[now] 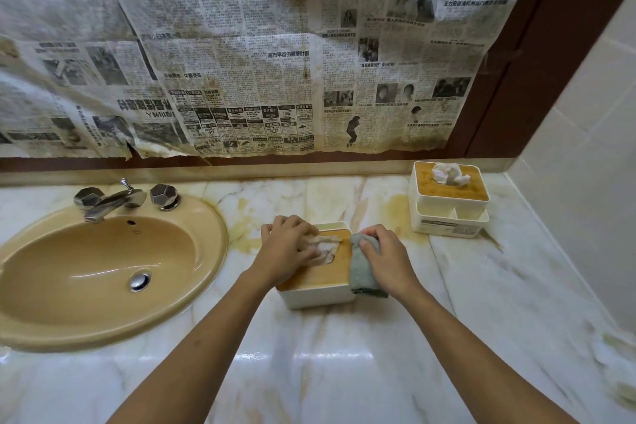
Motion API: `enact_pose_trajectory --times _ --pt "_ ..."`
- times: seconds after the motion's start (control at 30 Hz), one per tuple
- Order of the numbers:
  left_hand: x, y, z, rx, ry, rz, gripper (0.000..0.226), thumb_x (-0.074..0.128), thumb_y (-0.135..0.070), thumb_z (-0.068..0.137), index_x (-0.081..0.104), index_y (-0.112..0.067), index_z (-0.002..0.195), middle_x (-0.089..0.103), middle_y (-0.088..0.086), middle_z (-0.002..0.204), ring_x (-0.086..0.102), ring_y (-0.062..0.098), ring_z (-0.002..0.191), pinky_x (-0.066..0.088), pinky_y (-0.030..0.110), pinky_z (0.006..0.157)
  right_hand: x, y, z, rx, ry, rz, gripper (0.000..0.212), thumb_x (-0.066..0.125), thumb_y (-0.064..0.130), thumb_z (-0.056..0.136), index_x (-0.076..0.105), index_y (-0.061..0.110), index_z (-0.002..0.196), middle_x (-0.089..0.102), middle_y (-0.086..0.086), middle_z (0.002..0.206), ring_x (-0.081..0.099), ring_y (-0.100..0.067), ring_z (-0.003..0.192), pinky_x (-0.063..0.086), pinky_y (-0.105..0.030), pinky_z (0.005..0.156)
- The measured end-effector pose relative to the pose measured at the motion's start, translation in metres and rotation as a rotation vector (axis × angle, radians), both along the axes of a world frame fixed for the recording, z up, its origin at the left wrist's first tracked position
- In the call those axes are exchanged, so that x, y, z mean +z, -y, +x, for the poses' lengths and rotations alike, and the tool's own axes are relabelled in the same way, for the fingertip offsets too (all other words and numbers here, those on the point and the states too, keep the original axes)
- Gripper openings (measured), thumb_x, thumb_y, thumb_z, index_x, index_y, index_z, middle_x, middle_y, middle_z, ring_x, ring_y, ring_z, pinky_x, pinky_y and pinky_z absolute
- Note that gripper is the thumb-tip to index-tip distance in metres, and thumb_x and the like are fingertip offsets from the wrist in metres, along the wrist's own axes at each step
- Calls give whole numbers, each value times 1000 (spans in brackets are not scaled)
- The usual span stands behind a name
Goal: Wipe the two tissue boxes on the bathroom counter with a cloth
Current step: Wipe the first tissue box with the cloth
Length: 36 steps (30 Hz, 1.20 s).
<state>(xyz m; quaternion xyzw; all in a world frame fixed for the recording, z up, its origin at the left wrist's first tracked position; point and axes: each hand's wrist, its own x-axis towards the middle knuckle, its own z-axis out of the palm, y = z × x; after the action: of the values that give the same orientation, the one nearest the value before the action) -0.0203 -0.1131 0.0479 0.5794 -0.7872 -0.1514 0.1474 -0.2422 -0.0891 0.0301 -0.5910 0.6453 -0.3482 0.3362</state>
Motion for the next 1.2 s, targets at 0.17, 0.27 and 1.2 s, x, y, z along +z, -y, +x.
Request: enact_pose_trajectory --times 0.17,0.27,1.2 --pt "8 -4 -2 -1 -56 16 10 62 -26 84 68 -34 86 67 -19 87 50 3 96 27 36 88 1 -1 -1 -6 -16 -16 10 55 21 98 60 21 106 58 -2 108 56 -15 98 41 -25 79" --pt "14 -6 7 -110 -142 224 26 62 -22 77 65 -38 97 70 -21 84 59 -3 92 23 34 96 4 0 -3 -19 -27 -12 10 55 22 98 60 21 107 56 -2 108 55 -16 100 44 -27 83" --pt "11 3 21 95 355 404 140 78 -81 33 23 -23 148 32 4 132 32 26 124 31 44 104 1 36 22 190 -513 -204 19 50 31 100 48 20 116 38 -1 112 59 -24 79 55 -39 66"
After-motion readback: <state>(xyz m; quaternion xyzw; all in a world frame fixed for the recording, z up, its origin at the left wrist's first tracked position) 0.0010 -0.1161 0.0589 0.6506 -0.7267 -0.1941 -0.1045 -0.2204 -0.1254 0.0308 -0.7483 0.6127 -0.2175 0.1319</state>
